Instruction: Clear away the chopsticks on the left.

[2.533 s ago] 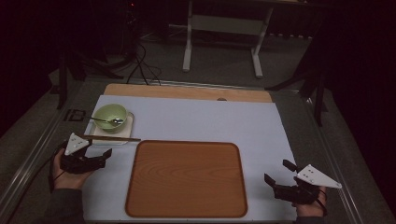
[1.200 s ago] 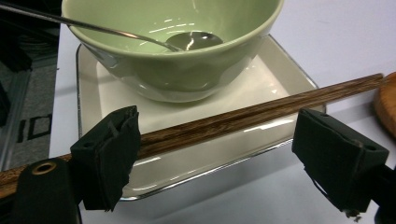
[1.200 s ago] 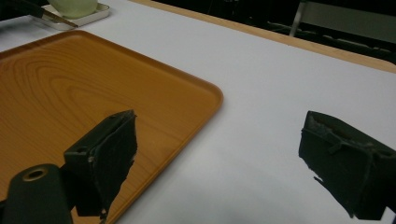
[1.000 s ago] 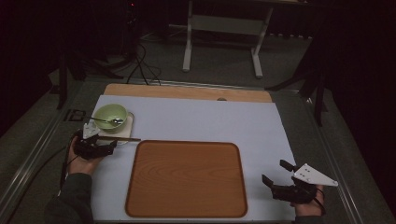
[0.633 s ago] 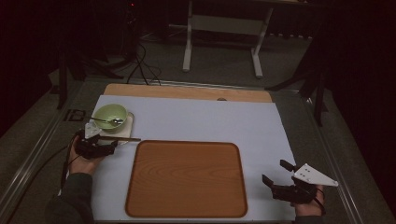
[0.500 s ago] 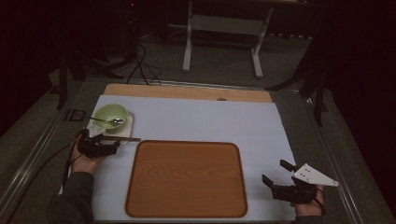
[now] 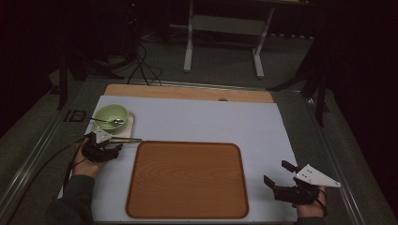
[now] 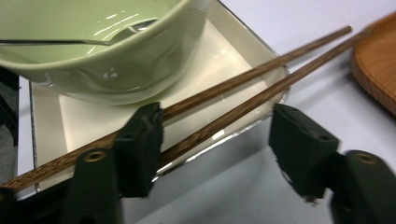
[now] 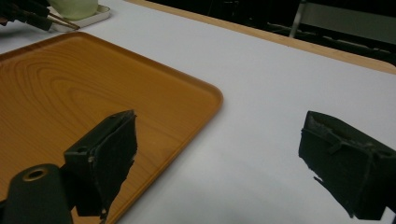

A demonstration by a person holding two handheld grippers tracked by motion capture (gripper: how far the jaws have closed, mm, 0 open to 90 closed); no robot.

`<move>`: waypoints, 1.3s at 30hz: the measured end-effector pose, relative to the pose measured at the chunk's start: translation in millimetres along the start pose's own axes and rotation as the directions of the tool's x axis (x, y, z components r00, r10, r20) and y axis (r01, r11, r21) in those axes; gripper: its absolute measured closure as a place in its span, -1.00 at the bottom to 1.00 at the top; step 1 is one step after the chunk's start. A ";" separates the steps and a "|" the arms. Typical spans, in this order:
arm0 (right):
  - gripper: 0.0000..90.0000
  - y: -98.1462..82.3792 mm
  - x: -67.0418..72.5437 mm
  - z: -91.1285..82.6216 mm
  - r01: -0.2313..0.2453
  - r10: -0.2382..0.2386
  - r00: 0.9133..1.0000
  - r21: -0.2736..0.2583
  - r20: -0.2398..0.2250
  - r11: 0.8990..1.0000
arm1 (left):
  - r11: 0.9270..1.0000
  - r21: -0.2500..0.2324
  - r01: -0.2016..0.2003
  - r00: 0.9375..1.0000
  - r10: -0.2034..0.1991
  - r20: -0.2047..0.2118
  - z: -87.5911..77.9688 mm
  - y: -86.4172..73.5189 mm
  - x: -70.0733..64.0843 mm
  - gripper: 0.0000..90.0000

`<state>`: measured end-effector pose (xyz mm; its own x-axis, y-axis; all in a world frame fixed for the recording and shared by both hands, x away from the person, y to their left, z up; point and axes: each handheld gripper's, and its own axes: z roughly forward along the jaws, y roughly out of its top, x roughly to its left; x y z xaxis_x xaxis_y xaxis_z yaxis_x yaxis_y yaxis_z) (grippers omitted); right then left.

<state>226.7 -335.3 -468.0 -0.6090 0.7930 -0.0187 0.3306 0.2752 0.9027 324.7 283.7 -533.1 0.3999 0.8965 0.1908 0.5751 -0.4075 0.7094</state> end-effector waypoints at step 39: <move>-0.69 -0.1 -0.1 0.1 -0.008 0.008 1.000 0.000 -0.004 1.000 | 0.999 -0.035 0.000 0.998 0.002 0.057 -31.4 22.1 -14.1 0.92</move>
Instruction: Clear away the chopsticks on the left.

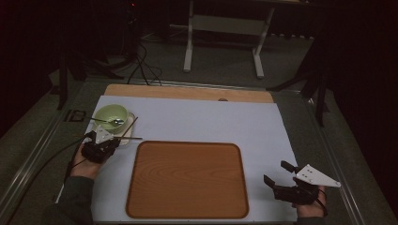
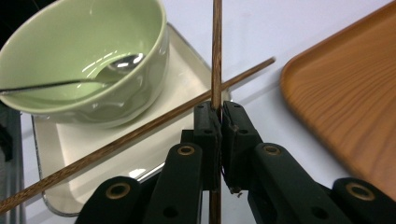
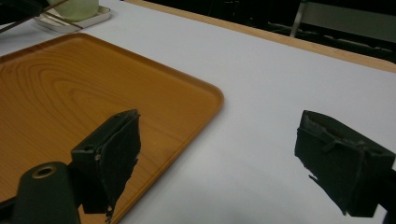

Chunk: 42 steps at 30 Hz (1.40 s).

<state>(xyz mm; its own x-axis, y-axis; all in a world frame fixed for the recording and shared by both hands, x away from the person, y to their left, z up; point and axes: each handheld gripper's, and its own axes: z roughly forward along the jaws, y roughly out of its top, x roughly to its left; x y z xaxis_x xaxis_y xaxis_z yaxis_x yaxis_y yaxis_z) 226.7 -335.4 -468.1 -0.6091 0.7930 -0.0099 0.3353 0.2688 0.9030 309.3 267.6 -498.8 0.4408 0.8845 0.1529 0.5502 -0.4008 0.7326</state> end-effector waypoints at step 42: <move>-0.69 0.0 -0.4 -1.4 -0.001 0.001 1.000 -0.007 0.008 1.000 | 0.985 -0.102 0.139 0.967 -0.113 0.230 -36.5 43.2 -92.5 0.92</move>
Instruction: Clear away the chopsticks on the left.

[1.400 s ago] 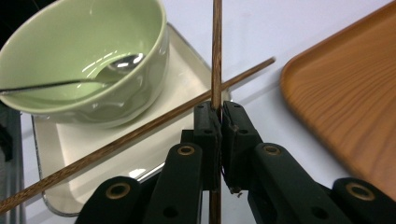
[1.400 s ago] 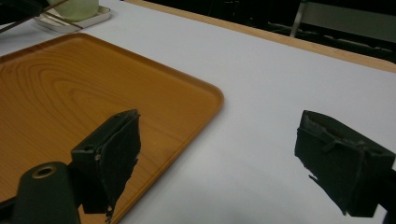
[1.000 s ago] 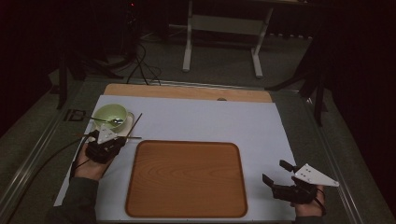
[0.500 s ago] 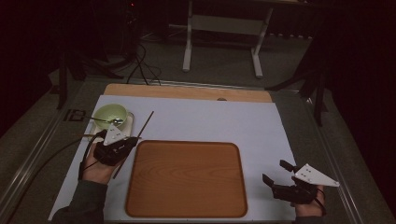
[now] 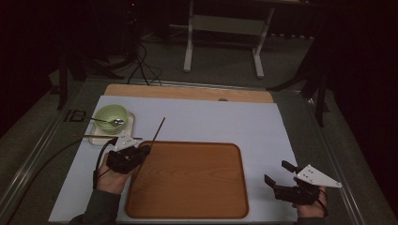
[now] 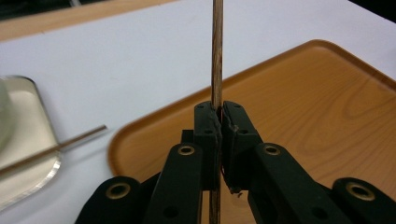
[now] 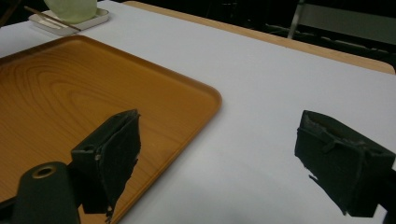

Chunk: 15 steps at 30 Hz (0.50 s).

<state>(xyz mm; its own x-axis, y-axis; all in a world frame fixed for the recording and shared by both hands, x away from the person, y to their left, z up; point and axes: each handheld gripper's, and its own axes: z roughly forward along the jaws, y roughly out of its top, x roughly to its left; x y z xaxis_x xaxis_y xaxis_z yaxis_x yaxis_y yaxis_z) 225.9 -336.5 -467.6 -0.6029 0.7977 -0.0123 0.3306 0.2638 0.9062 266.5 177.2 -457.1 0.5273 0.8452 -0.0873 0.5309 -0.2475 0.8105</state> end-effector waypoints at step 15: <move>-0.69 0.1 0.5 0.1 0.001 -0.001 1.000 0.001 -0.001 1.000 | 0.990 0.104 0.097 0.995 -0.095 -0.027 16.8 -30.0 -0.9 0.91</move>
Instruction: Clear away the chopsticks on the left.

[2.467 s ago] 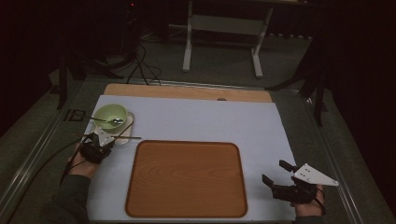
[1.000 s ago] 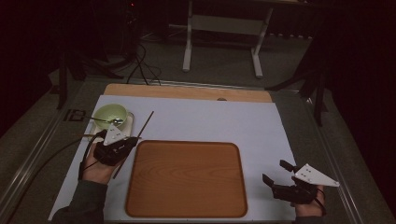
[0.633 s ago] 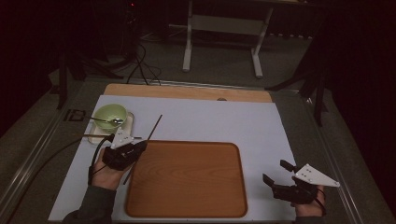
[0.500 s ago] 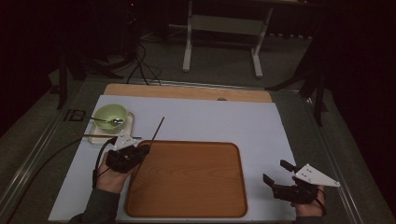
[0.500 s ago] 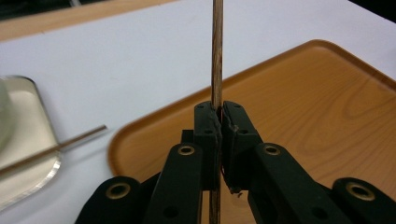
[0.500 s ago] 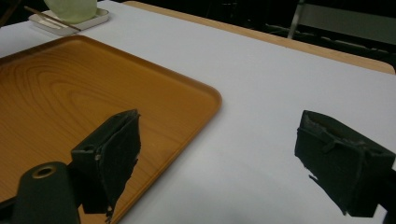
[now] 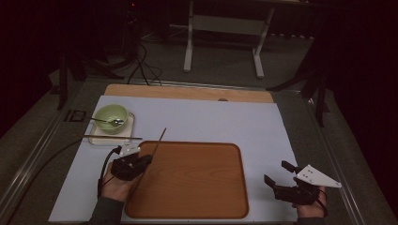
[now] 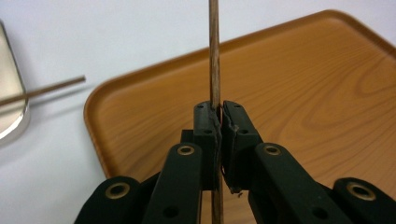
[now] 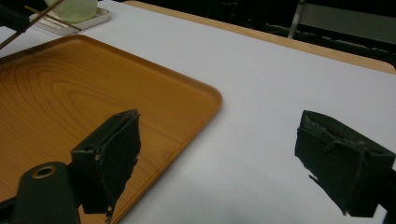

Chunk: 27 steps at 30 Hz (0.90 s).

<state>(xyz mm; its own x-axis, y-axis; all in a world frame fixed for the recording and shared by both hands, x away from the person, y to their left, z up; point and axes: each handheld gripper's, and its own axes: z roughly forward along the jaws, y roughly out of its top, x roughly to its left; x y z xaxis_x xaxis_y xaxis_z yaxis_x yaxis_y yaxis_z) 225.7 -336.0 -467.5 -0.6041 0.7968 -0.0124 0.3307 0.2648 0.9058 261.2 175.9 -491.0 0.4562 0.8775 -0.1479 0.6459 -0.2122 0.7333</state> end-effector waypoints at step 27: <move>-0.69 0.5 1.9 0.8 -0.004 0.004 1.000 -0.001 -0.003 1.000 | 0.977 0.214 0.011 0.988 0.023 -0.156 9.6 -29.4 -0.4 0.79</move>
<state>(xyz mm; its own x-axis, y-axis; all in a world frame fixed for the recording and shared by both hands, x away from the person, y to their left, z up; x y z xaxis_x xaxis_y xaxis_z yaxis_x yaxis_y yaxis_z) 225.3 -333.9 -467.4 -0.6051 0.7962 -0.0070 0.3328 0.2609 0.9062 247.9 177.6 -518.9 0.3701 0.9286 -0.0261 0.7671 -0.2896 0.5724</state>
